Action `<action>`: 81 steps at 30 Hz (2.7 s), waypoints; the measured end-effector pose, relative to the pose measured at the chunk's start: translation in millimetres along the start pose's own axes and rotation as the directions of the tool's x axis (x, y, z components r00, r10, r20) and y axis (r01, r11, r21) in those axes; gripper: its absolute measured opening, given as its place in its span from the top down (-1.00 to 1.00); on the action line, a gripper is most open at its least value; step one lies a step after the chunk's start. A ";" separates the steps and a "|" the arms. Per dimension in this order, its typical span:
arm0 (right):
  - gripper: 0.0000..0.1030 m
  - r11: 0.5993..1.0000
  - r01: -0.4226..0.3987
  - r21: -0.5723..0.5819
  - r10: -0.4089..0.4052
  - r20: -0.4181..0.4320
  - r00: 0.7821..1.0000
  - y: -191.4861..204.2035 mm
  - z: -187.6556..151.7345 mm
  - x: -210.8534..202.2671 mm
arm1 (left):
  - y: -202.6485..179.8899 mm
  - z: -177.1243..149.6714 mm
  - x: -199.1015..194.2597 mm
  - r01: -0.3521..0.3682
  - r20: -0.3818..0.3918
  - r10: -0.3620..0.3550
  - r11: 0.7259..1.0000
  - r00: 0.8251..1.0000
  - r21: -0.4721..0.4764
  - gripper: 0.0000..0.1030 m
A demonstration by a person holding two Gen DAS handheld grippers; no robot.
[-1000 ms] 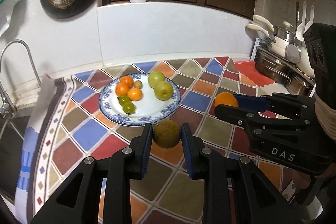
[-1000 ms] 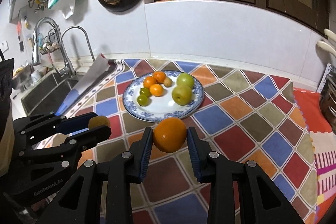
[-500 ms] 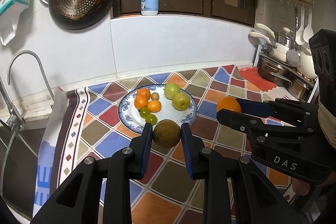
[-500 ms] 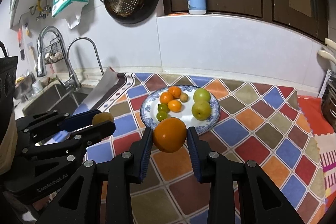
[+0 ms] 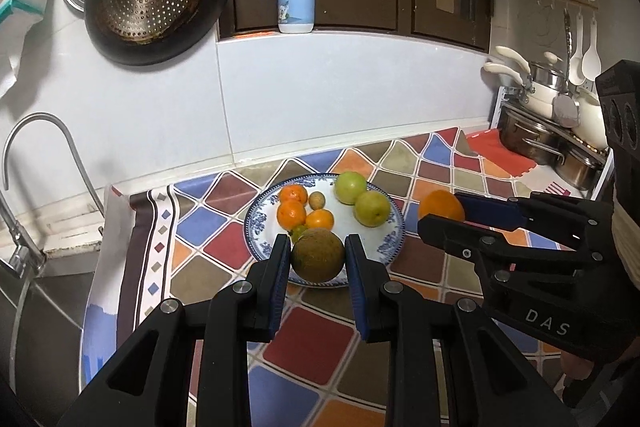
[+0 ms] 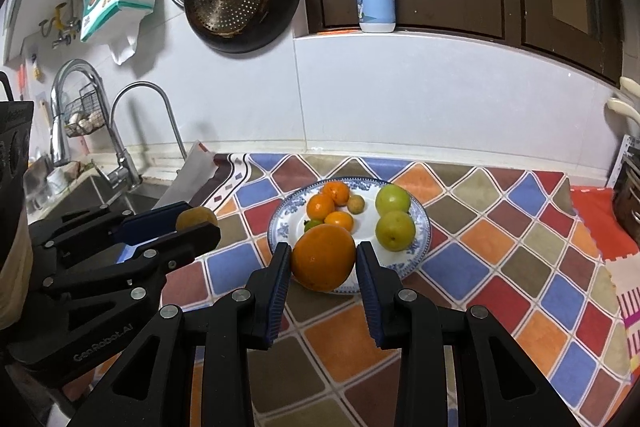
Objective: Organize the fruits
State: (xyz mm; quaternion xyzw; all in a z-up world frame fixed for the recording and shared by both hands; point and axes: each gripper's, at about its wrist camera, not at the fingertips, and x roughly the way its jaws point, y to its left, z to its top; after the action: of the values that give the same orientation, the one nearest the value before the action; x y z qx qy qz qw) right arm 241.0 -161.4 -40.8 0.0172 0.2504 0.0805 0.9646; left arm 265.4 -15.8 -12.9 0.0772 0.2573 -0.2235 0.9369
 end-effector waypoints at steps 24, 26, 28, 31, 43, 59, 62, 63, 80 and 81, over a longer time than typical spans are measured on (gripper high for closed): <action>0.34 0.997 0.060 0.041 -0.056 -0.100 0.993 -16.1 10.4 110.8 | 43.6 8.5 121.6 0.011 -0.109 -0.007 0.999 0.994 0.036 0.45; 0.34 0.997 0.065 0.042 -0.060 -0.111 0.992 -17.3 9.2 119.6 | 45.6 7.5 132.3 0.012 -0.121 -0.007 0.999 0.993 0.040 0.45; 0.34 0.997 0.071 0.043 -0.065 -0.122 0.990 -18.3 8.2 126.1 | 47.2 6.7 140.1 0.016 -0.131 -0.010 0.999 0.991 0.043 0.45; 0.34 0.996 0.078 0.047 -0.071 -0.140 0.988 -20.3 6.0 135.6 | 48.3 4.9 152.0 0.021 -0.147 -0.013 0.998 0.989 0.052 0.45; 0.33 0.993 0.107 0.057 -0.098 -0.141 0.985 -24.2 8.5 140.7 | 49.4 7.8 153.8 0.013 -0.148 -0.006 0.999 0.989 0.049 0.10; -0.13 0.980 0.181 0.080 -0.176 -0.073 0.982 -9.7 3.9 65.4 | 40.6 -3.6 60.7 -0.107 -0.084 0.107 0.994 0.991 0.002 -0.49; -0.31 0.973 0.213 0.087 -0.208 -0.057 0.976 -5.6 -0.1 48.7 | 39.3 -7.4 44.4 -0.112 -0.070 0.112 0.994 0.991 -0.002 -0.61; -0.33 0.972 0.220 0.087 -0.216 -0.053 0.975 -4.3 -0.9 44.2 | 38.8 -8.4 39.8 -0.116 -0.064 0.115 0.993 0.991 -0.002 -0.68; -0.49 0.972 0.227 0.059 -0.229 0.036 0.973 8.5 -22.4 -51.9 | -0.5 -32.2 -59.7 -0.204 0.026 0.207 0.976 0.978 -0.071 -0.89; -0.49 0.973 0.224 0.055 -0.226 0.042 0.973 8.9 -24.3 -58.7 | -3.3 -33.4 -64.2 -0.207 0.029 0.210 0.975 0.977 -0.074 -0.90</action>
State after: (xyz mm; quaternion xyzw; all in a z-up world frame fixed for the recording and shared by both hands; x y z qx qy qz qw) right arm 177.3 -162.4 -33.2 0.0145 0.2294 -0.0361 0.9726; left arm 199.6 14.3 -8.4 0.0667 0.2385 -0.1161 0.9619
